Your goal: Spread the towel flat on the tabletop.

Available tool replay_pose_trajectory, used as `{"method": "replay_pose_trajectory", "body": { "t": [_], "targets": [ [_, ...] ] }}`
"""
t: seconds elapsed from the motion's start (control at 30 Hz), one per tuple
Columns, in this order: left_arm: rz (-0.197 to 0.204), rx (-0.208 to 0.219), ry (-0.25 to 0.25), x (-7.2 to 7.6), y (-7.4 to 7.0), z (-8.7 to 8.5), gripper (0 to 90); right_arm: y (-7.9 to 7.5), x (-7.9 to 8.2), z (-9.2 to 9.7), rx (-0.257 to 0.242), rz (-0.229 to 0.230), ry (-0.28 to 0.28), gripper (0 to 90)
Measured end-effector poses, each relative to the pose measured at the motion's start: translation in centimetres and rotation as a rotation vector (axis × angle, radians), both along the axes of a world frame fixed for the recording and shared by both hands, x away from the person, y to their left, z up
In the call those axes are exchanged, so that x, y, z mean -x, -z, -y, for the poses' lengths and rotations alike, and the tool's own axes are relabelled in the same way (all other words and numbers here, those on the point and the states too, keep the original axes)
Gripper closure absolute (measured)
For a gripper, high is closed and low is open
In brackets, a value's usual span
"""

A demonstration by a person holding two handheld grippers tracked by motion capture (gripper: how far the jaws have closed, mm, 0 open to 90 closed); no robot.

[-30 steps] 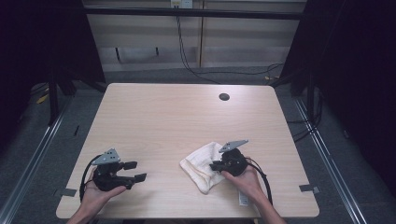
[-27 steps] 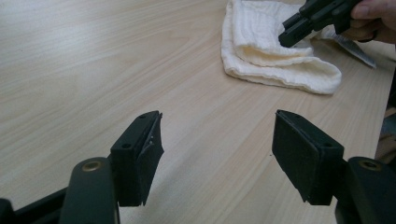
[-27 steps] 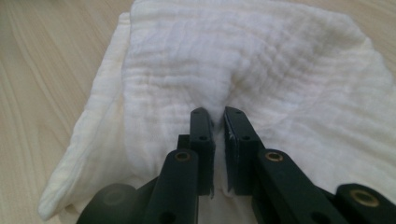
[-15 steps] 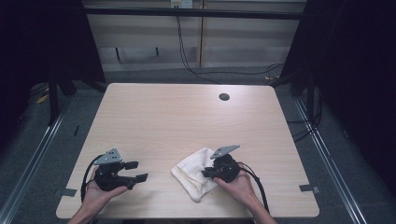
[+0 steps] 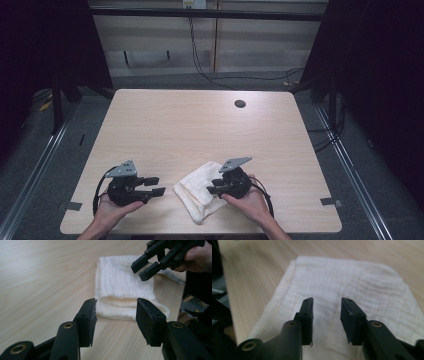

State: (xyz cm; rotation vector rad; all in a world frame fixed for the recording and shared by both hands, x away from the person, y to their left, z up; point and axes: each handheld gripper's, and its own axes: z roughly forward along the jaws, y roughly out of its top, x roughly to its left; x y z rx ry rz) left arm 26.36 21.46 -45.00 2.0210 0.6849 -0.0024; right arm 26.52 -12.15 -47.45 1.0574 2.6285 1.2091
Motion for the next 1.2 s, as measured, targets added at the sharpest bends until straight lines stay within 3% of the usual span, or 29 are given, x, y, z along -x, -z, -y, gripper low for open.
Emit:
{"method": "replay_pose_trajectory", "body": {
  "t": [0.03, 0.07, 0.1, 0.13, 0.17, 0.2, 0.33, 0.37, 0.4, 0.5, 0.63, 0.67, 0.7, 0.73, 0.77, 0.83, 1.07, 1.1, 1.2],
  "targets": [
    [0.000, 0.000, 0.000, 0.0, 0.0, 0.0, 51.3, 0.0, 0.0, 0.0, 0.000, 0.000, 0.000, 60.4],
    [0.011, -0.023, 0.017, 0.0, -0.5, 1.1, 50.0, -1.2, 0.2, 0.9, -0.027, 0.014, 0.021, 54.6],
    [0.011, -0.023, 0.017, 0.0, -0.5, 1.1, 48.3, -1.8, 0.3, 1.7, -0.039, 0.030, 0.039, 51.7],
    [0.022, -0.031, 0.035, -0.4, -1.0, 2.1, 49.1, -2.1, 0.3, 2.4, -0.056, 0.040, 0.060, 50.3],
    [0.022, -0.031, 0.035, -0.4, -1.0, 2.1, 50.3, -2.1, 0.3, 2.4, -0.056, 0.040, 0.060, 50.3],
    [0.024, -0.026, 0.055, -0.9, -1.5, 3.8, 51.3, -2.6, 0.4, 4.0, -0.057, 0.051, 0.095, 50.5],
    [0.031, -0.036, 0.142, -1.1, -1.5, 6.9, 60.3, -2.8, 0.8, 6.8, -0.061, 0.063, 0.165, 53.8],
    [0.031, -0.036, 0.142, -1.1, -1.5, 6.9, 63.0, -2.7, 0.9, 7.4, -0.059, 0.072, 0.181, 55.0],
    [0.026, -0.027, 0.170, -1.1, -1.3, 8.3, 64.4, -2.6, 1.2, 8.1, -0.057, 0.074, 0.193, 56.2],
    [0.009, -0.029, 0.212, -0.9, -0.9, 9.9, 68.7, -2.2, 2.0, 9.7, -0.058, 0.072, 0.232, 57.3],
    [-0.003, -0.024, 0.215, -0.7, 0.2, 10.7, 65.5, -1.2, 3.0, 10.8, -0.031, 0.061, 0.250, 57.4],
    [-0.009, -0.054, 0.204, -0.7, 1.3, 11.2, 62.3, -1.0, 3.2, 11.0, -0.032, 0.060, 0.253, 57.1],
    [-0.009, -0.054, 0.204, -0.7, 1.3, 11.2, 60.5, -0.8, 3.3, 11.3, -0.039, 0.050, 0.264, 56.9],
    [-0.007, -0.095, 0.237, -0.6, 2.1, 11.8, 59.2, -0.7, 3.3, 11.4, -0.040, 0.046, 0.268, 56.5],
    [0.007, -0.111, 0.240, -0.5, 2.3, 11.9, 57.4, -0.7, 3.3, 11.4, -0.038, 0.046, 0.275, 55.7],
    [0.003, -0.109, 0.257, -0.4, 2.5, 12.0, 54.0, -0.8, 3.3, 11.4, -0.061, 0.049, 0.280, 55.7],
    [0.047, -0.171, 0.327, 0.1, 3.6, 13.2, 65.7, -0.7, 3.5, 11.7, -0.052, 0.060, 0.281, 55.5],
    [0.040, -0.186, 0.345, 0.2, 3.8, 13.3, 65.9, -0.6, 3.6, 11.8, -0.051, 0.058, 0.283, 55.5],
    [0.036, -0.176, 0.332, 0.5, 4.2, 13.2, 62.8, -0.5, 3.7, 11.9, -0.048, 0.059, 0.280, 54.9]
  ]
}}
